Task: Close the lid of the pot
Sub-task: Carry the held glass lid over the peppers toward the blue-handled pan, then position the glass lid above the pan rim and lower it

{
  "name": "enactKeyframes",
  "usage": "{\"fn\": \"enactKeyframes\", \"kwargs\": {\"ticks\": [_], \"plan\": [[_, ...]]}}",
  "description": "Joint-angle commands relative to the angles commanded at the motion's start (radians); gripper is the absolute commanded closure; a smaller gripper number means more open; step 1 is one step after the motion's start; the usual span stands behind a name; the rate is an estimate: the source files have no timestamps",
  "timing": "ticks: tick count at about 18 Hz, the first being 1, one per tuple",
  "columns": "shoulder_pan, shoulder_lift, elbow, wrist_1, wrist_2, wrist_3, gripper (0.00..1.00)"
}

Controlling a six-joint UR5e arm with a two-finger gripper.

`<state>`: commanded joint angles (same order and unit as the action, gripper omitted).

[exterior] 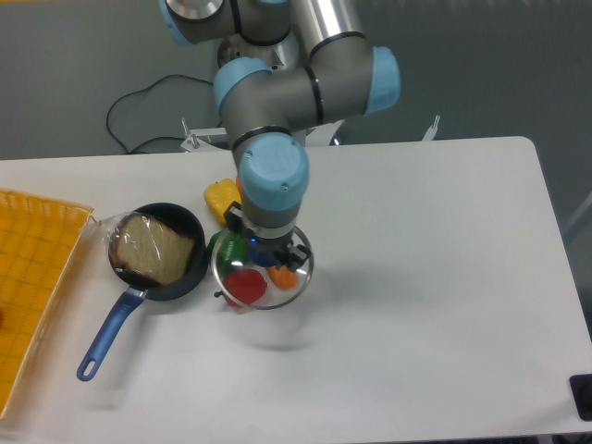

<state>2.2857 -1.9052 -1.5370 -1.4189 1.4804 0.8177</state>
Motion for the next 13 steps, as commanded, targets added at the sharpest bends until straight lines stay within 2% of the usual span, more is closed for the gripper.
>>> {"fn": "enactKeyframes", "kwargs": {"ticks": [6,8,13], "plan": [[-0.035,0.093,-0.08,0.009,-0.074,-0.048,0.78],[-0.046,0.106,-0.1,0.015,-0.074,-0.084,0.78],[-0.097,0.106,-0.103,0.015,-0.075,-0.152,0.78]]}}
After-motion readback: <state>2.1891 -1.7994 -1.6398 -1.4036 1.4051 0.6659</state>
